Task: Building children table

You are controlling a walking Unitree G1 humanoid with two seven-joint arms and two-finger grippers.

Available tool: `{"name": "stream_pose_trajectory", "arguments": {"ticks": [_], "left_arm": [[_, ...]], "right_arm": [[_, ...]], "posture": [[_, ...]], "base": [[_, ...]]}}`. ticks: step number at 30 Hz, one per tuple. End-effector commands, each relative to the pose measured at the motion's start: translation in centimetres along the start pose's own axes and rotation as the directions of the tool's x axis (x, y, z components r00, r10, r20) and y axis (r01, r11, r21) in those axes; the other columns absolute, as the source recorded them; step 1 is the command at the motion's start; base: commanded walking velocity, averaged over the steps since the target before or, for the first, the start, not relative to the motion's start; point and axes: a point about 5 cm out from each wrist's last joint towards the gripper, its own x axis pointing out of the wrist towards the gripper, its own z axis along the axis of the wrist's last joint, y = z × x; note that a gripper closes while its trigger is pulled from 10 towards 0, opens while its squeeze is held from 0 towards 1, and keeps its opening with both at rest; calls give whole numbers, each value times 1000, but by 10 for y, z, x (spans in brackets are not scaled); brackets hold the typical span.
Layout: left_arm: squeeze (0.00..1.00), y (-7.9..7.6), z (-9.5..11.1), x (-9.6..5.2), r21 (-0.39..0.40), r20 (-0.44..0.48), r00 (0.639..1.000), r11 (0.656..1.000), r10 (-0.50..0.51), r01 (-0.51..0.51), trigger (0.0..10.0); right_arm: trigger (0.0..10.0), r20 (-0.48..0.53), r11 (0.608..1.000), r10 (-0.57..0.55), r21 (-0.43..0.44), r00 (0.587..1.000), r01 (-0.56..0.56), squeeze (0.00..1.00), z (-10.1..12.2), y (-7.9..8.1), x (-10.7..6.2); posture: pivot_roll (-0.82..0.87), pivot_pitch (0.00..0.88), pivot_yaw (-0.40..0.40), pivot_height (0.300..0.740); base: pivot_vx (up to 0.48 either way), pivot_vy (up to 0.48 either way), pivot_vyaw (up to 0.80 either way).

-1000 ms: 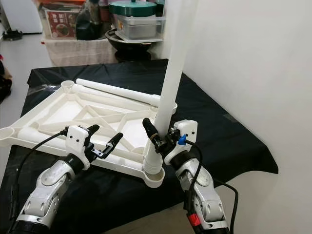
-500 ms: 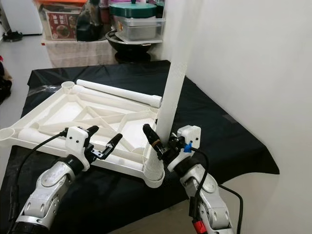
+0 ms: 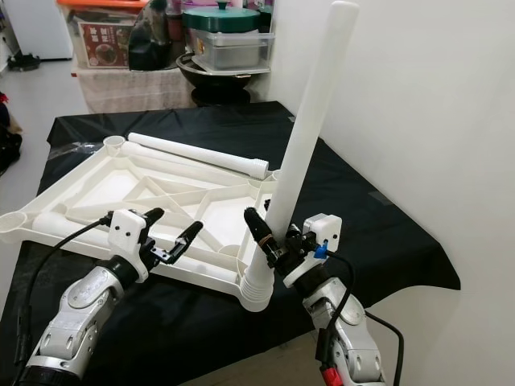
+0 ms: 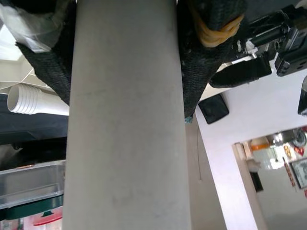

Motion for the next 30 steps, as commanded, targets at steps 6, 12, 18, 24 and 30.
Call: {"name": "stream_pose_trajectory", "arguments": {"ticks": [6, 12, 18, 24, 30], "left_arm": [[0, 6, -5, -3, -2, -40, 999, 1000, 3, -3, 10000], [0, 7, -4, -4, 0, -40, 999, 1000, 7, -7, 10000], [0, 7, -5, -5, -1, -43, 999, 1000, 7, -7, 10000], [0, 5, -7, -4, -6, -49, 999, 1000, 0, 0, 10000], [0, 4, -7, -2, -10, -51, 999, 1000, -11, 11, 10000]], "right_arm": [[10000, -124, 997, 34, 73, 992, -25, 0, -34, 5, -5], [10000, -133, 998, 55, 21, 990, -53, 0, -35, 6, 0], [10000, -153, 998, 64, -1, 986, -65, 0, -39, 5, -2], [10000, -170, 1000, 17, -11, 985, -19, 0, -40, -5, -14], [10000, -165, 995, -82, 35, 983, 89, 0, -42, -20, -29]], "posture": [[79, 0, -59, 740], [88, 0, -61, 740], [82, 0, -58, 740], [65, 0, -49, 740], [51, 0, -45, 740]], "base": [[0, 0, 0], [0, 0, 0], [0, 0, 0], [0, 0, 0], [0, 0, 0]]}}
